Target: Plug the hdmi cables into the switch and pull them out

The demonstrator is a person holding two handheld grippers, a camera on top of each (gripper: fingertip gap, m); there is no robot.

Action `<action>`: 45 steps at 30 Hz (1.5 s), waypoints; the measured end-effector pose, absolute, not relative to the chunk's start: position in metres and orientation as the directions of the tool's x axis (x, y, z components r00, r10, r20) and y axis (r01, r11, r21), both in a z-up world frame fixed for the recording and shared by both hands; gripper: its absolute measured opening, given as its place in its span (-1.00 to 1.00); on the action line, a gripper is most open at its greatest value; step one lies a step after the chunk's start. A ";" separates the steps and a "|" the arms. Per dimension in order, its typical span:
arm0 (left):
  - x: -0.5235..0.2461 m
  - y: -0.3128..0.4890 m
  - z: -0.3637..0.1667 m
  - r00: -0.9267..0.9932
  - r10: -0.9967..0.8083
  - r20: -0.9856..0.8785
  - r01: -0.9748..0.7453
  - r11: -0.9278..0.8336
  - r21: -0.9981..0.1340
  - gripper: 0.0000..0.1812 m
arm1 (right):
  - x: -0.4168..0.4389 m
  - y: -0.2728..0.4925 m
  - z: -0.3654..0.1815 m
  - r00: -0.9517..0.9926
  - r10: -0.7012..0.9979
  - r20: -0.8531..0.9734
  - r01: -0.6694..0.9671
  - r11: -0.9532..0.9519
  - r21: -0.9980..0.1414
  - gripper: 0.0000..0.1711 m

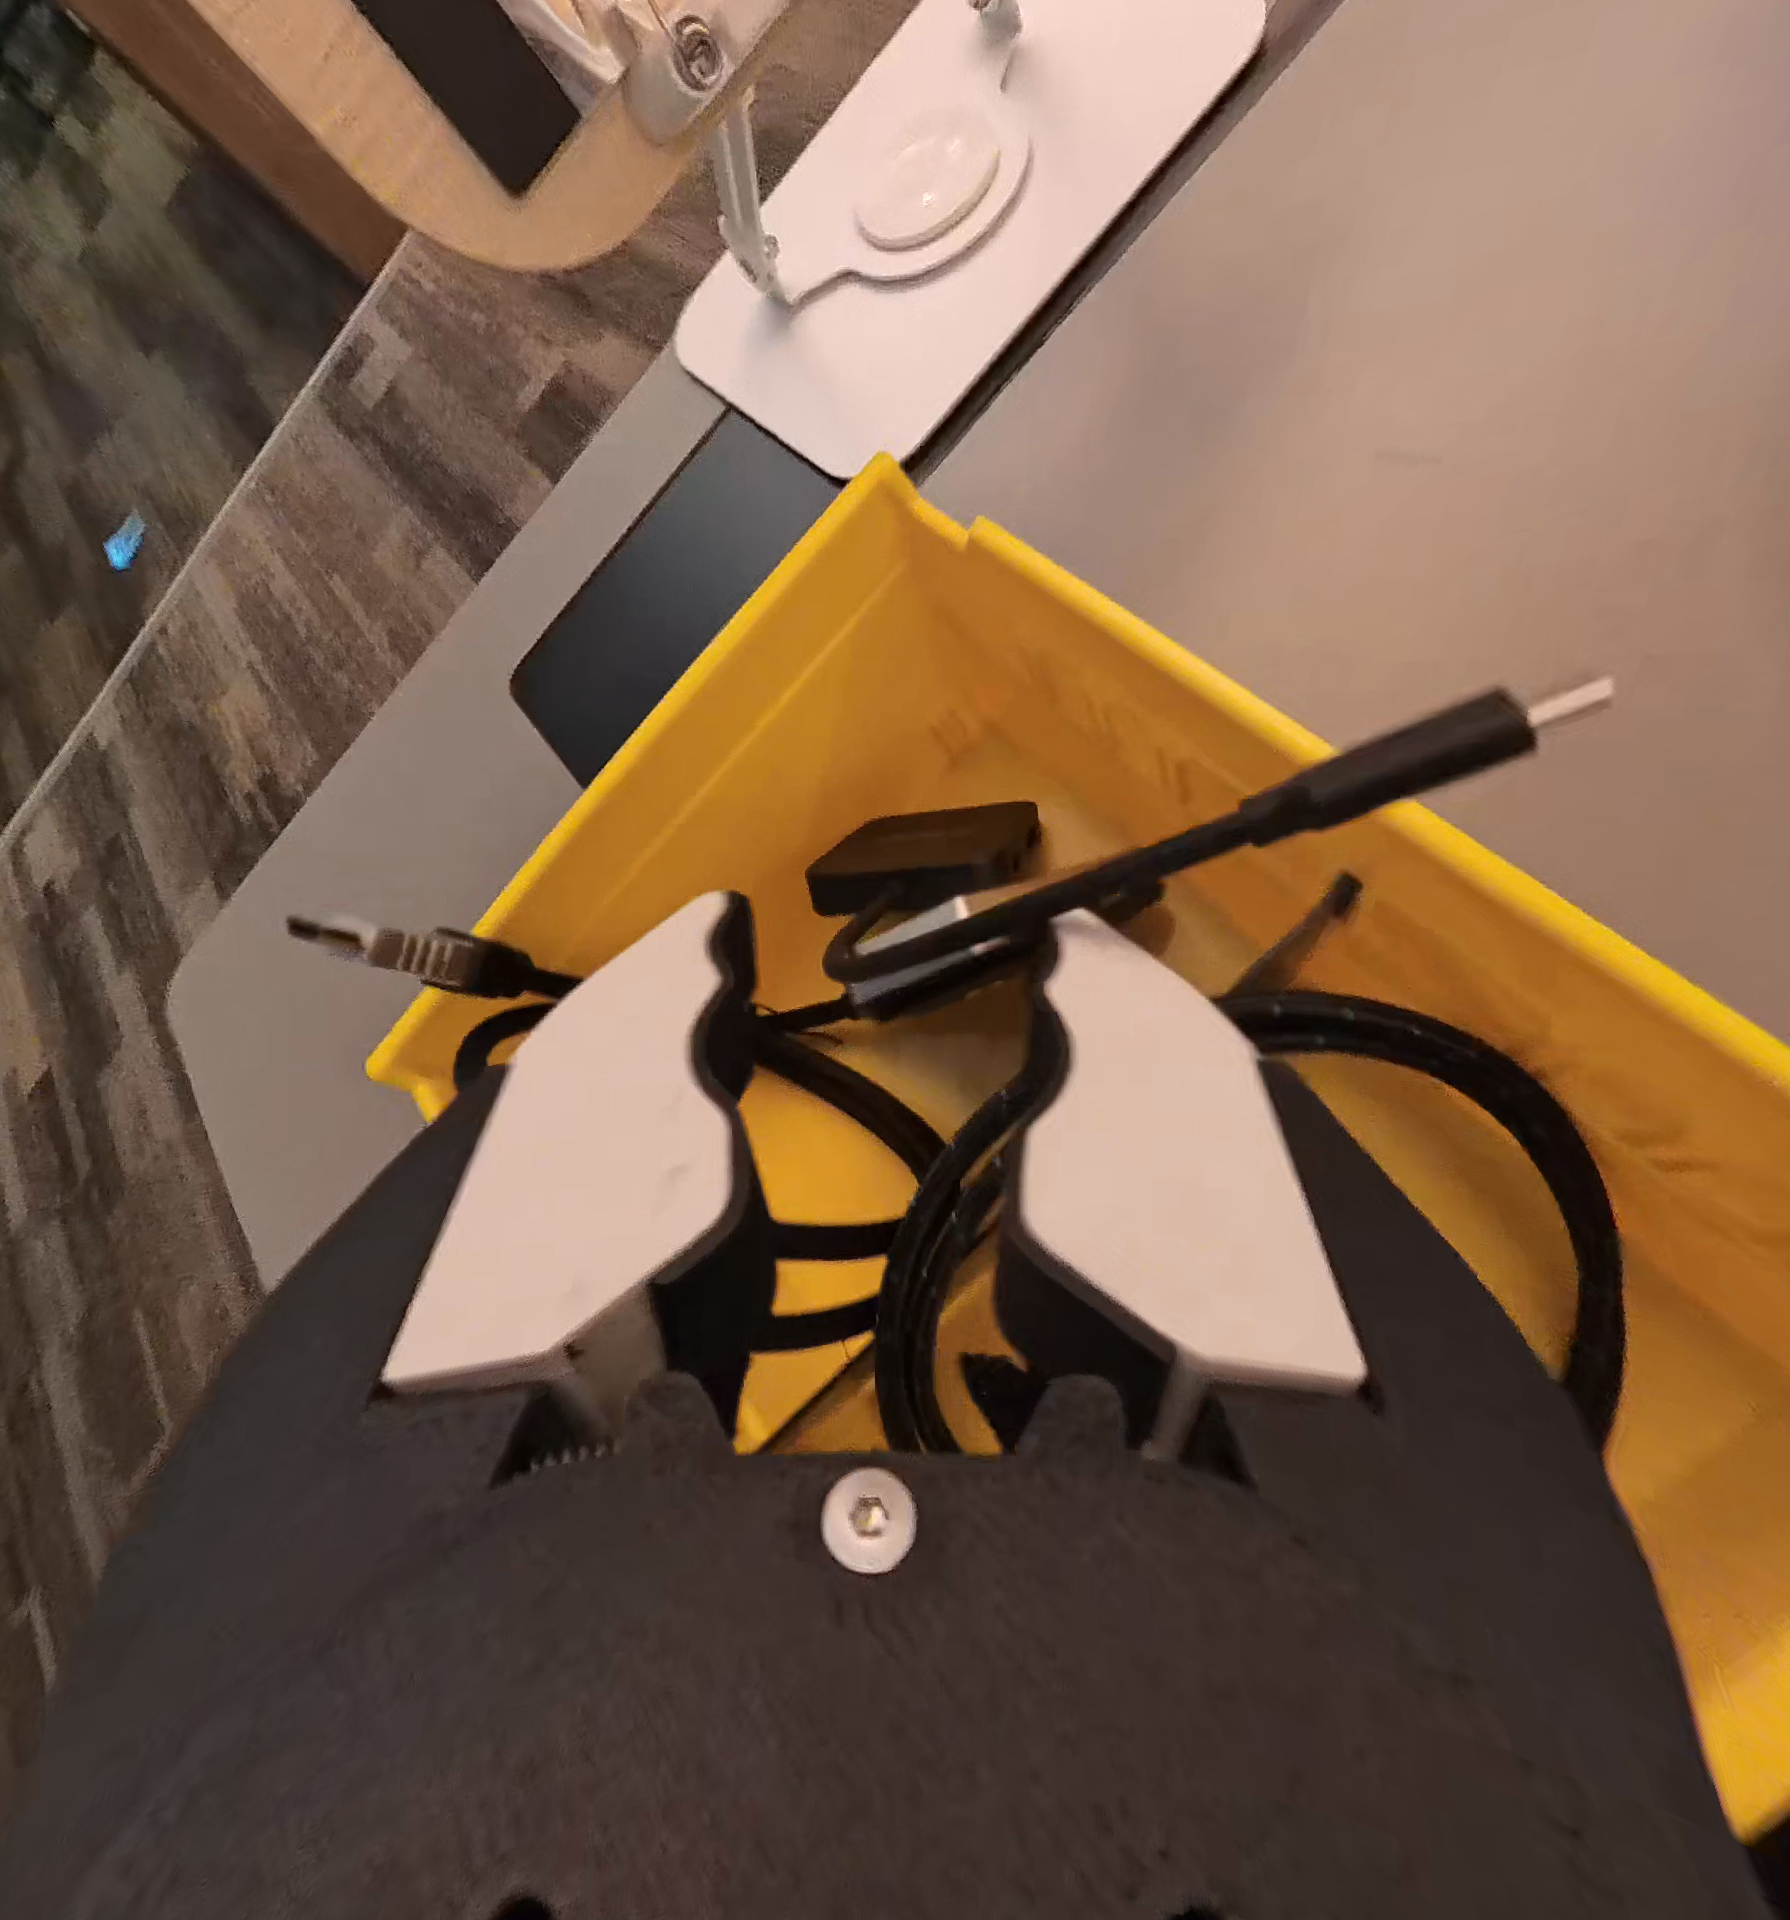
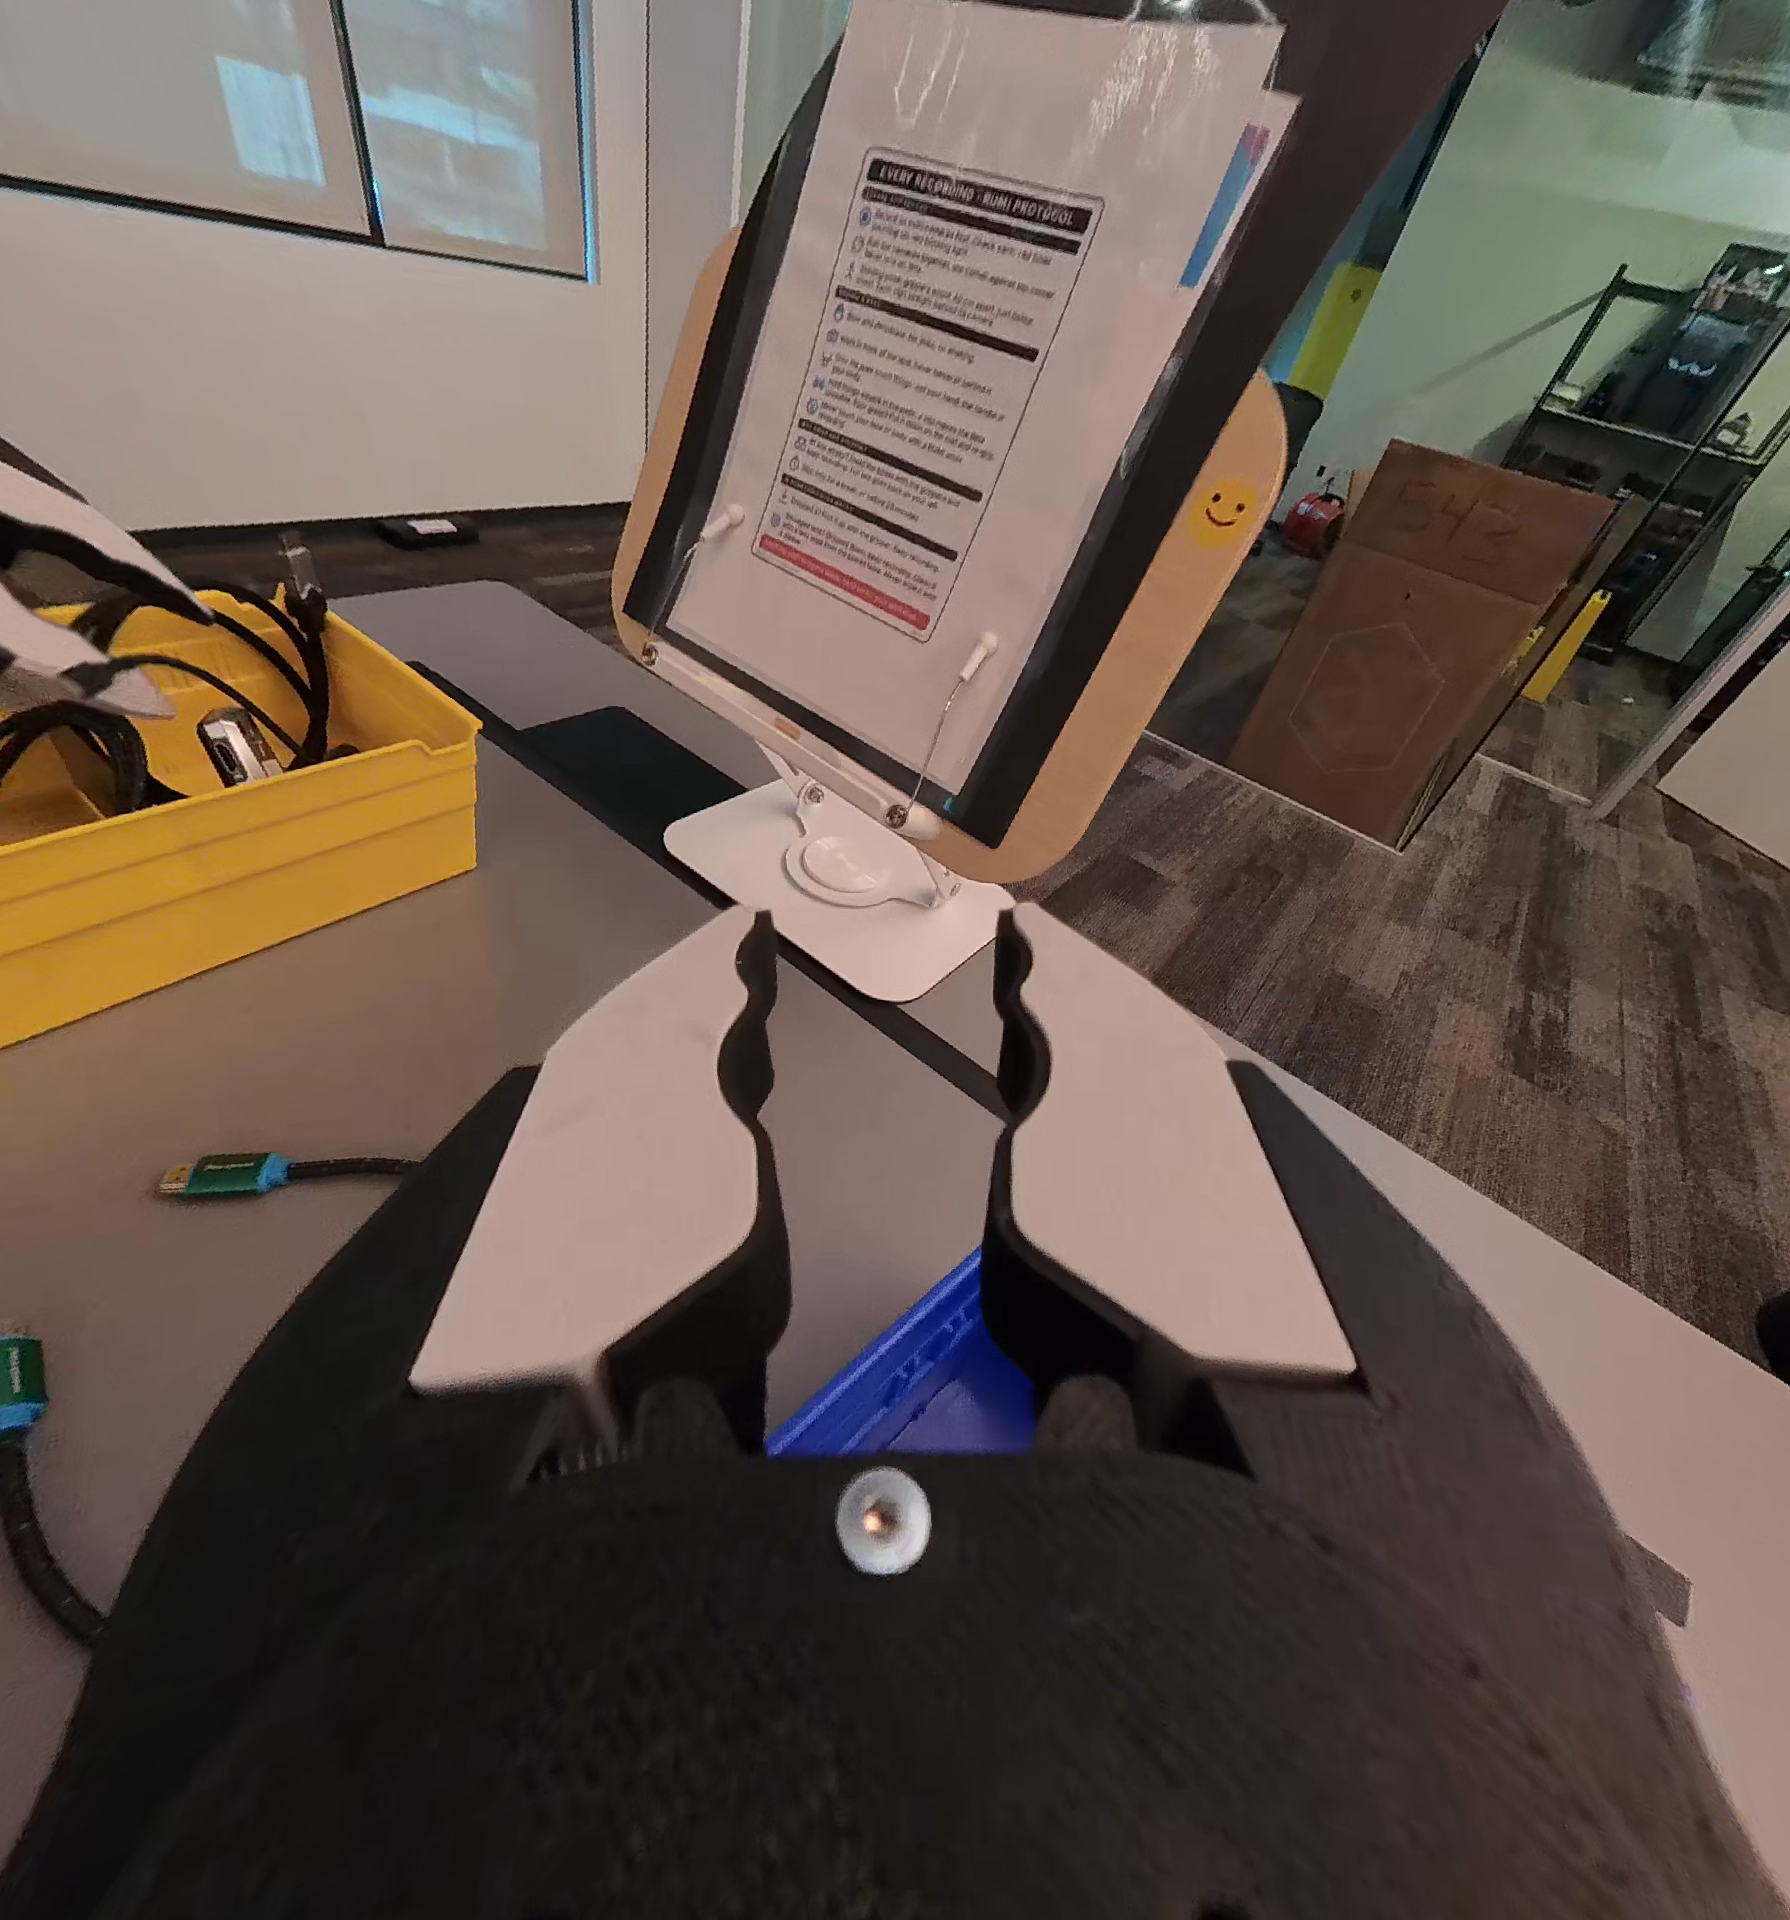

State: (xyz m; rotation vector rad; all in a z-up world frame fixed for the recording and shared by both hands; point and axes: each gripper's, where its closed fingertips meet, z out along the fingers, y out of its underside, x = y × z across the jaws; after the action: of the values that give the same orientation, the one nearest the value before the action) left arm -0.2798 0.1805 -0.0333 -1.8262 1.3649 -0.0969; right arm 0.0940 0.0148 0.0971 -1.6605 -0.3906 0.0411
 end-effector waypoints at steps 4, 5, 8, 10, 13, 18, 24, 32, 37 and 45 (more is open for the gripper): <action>-0.273 0.196 -0.029 0.447 -0.772 -0.452 -0.743 -0.039 -0.668 -0.91 | 0.091 0.021 0.088 0.936 0.286 0.205 0.243 -0.105 -0.964 -0.52; -0.274 0.199 -0.025 0.461 -0.759 -0.460 -0.736 -0.037 -0.676 -0.94 | 0.090 0.022 0.085 0.935 0.289 0.208 0.249 -0.113 -0.962 -0.52; -0.277 0.208 -0.006 0.541 -0.695 -0.474 -0.697 -0.054 -0.715 -0.96 | 0.086 0.026 0.079 0.931 0.294 0.217 0.264 -0.131 -0.956 -0.52; -0.278 0.209 0.012 0.584 -0.649 -0.488 -0.673 -0.052 -0.737 -0.96 | 0.081 0.029 0.075 0.926 0.304 0.224 0.276 -0.139 -0.951 -0.52; -0.274 0.200 0.039 0.596 -0.583 -0.552 -0.686 -0.013 -0.728 -0.96 | 0.062 0.035 0.071 0.909 0.337 0.246 0.304 -0.131 -0.944 -0.52; -0.244 0.157 0.096 0.617 -0.525 -0.586 -0.634 0.109 -0.765 -0.96 | -0.013 0.040 0.057 0.809 0.498 0.313 0.390 -0.056 -0.919 -0.52; -0.189 0.082 0.133 0.552 -0.610 -0.569 -0.531 0.270 -0.804 -0.96 | -0.126 0.031 0.029 0.662 0.668 0.340 0.418 0.048 -0.907 -0.26; -0.160 0.041 0.123 0.430 -0.725 -0.538 -0.511 0.296 -0.807 -0.86 | -0.136 0.044 0.006 0.697 0.549 0.462 0.533 0.034 -0.845 -0.83; -0.170 0.056 0.112 0.386 -0.807 -0.446 -0.477 0.240 -0.846 -0.33 | -0.102 0.049 0.028 0.752 0.482 0.449 0.492 0.041 -0.869 -0.83; -0.144 0.043 0.067 0.083 -0.845 -0.528 -0.477 0.432 -0.765 -0.33 | -0.118 0.005 0.073 0.546 0.456 0.702 0.616 0.349 -0.706 -0.82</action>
State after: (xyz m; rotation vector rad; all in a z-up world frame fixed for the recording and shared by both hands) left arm -0.1442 0.0431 0.0665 -1.2018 1.5596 -0.4087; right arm -0.1176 0.0054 0.0734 -1.2775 -1.0640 -0.1341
